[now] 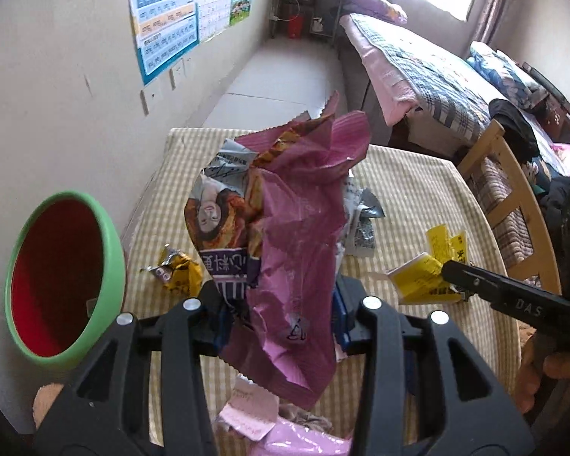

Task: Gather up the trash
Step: 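Grasp the pink wrapper with the left gripper while the right grasps the yellow wrapper, then carry the pink and yellow wrappers over the green bin with both grippers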

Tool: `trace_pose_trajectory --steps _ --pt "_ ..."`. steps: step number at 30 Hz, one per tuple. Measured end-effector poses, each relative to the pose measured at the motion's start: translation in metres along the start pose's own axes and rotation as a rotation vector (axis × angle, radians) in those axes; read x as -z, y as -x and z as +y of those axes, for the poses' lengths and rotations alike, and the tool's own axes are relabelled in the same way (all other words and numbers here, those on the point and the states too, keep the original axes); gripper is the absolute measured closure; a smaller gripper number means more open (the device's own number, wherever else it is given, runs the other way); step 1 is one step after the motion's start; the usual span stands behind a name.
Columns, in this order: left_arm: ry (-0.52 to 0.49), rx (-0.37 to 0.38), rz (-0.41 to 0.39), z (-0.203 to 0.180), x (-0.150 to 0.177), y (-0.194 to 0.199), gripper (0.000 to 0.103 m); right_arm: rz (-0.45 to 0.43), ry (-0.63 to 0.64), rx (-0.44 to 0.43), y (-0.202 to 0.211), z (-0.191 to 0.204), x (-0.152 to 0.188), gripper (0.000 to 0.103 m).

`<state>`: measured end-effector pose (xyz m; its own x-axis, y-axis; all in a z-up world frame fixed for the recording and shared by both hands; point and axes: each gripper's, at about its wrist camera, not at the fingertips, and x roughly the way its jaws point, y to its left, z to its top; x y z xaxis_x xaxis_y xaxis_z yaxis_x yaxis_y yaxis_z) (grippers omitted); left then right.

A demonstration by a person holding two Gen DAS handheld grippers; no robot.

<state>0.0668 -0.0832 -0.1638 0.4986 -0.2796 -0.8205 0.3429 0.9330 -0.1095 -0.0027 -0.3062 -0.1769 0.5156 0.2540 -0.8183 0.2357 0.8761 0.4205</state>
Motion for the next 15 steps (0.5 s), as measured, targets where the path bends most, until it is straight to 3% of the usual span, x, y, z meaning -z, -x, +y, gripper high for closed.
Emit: trace_pose_trajectory --steps 15 --pt "0.116 -0.057 -0.027 0.057 0.020 0.027 0.063 -0.059 0.104 0.024 0.005 0.019 0.007 0.065"
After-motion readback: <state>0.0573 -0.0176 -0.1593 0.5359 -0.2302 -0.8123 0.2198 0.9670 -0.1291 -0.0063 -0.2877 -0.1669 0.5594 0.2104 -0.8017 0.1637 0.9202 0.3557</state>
